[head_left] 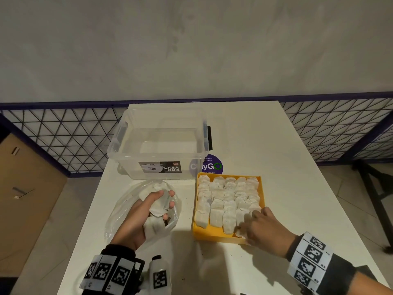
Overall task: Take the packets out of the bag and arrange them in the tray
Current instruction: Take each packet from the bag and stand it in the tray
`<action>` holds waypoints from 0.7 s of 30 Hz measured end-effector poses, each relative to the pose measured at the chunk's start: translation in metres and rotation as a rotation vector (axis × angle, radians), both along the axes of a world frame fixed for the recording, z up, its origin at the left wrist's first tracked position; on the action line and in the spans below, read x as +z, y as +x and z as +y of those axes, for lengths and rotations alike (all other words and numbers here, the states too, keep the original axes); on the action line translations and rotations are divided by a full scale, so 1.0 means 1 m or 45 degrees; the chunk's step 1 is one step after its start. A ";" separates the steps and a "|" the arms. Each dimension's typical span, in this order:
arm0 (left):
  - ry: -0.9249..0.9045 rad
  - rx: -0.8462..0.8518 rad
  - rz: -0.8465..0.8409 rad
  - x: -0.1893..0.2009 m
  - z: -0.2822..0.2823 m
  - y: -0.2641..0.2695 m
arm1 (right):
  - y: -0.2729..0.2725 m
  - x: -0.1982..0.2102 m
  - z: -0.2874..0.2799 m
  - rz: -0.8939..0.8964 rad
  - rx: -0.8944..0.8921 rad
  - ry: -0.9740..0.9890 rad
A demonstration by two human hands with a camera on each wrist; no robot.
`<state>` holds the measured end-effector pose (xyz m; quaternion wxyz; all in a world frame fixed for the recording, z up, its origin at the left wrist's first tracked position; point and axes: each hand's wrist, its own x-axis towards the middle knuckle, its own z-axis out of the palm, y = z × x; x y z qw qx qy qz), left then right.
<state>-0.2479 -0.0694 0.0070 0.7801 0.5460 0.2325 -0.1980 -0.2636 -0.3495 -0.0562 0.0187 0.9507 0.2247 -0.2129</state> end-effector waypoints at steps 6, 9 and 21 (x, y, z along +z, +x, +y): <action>-0.036 -0.018 0.011 0.001 0.002 -0.001 | 0.003 0.000 -0.003 0.027 -0.104 0.076; -0.034 -0.002 0.004 0.001 0.002 0.000 | 0.004 -0.001 -0.003 0.095 -0.138 0.112; -0.002 -0.073 0.011 -0.003 0.005 0.003 | 0.029 -0.007 -0.007 -0.156 -0.294 0.129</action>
